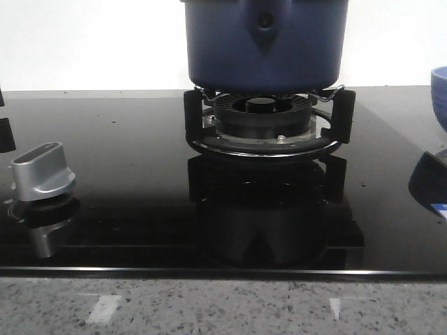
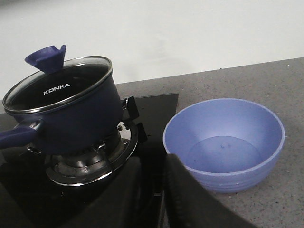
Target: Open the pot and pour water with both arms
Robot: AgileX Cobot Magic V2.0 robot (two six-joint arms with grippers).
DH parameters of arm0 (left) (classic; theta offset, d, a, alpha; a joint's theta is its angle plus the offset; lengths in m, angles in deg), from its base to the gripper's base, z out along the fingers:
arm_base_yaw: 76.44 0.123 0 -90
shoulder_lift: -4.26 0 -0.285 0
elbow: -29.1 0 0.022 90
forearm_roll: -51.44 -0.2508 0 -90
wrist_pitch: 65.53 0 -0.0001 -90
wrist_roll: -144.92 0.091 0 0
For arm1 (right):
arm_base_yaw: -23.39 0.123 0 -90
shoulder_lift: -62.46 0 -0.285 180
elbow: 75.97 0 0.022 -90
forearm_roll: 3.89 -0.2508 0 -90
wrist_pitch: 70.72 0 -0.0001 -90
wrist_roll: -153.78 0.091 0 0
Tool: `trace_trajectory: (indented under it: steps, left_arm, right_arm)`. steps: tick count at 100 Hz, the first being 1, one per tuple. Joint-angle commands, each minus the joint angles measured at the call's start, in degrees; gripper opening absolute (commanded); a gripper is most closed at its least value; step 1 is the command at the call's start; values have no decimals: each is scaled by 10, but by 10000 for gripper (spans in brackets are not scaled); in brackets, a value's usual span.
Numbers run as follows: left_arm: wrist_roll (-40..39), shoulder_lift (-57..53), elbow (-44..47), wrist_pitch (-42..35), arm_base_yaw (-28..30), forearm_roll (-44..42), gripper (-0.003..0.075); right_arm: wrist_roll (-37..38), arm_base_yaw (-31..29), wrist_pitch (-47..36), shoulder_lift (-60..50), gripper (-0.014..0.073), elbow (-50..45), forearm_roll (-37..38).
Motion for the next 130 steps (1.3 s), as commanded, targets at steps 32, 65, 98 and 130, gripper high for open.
trace_trajectory:
  steps: [32, 65, 98, 130]
  left_arm:
    - [67, 97, -31, -20, -58, 112, 377]
    - [214, 171, -98, 3, -81, 193, 379]
    - [214, 278, -142, 4, -85, 259, 368]
    - [342, 333, -198, 67, -85, 315, 422]
  right_arm:
    - [-8, -3, -40, 11, 311, 20, 3]
    - [-8, -3, -40, 11, 311, 20, 3]
    - [-8, -3, -35, 11, 311, 20, 3]
    - [-8, -3, -35, 11, 311, 20, 3]
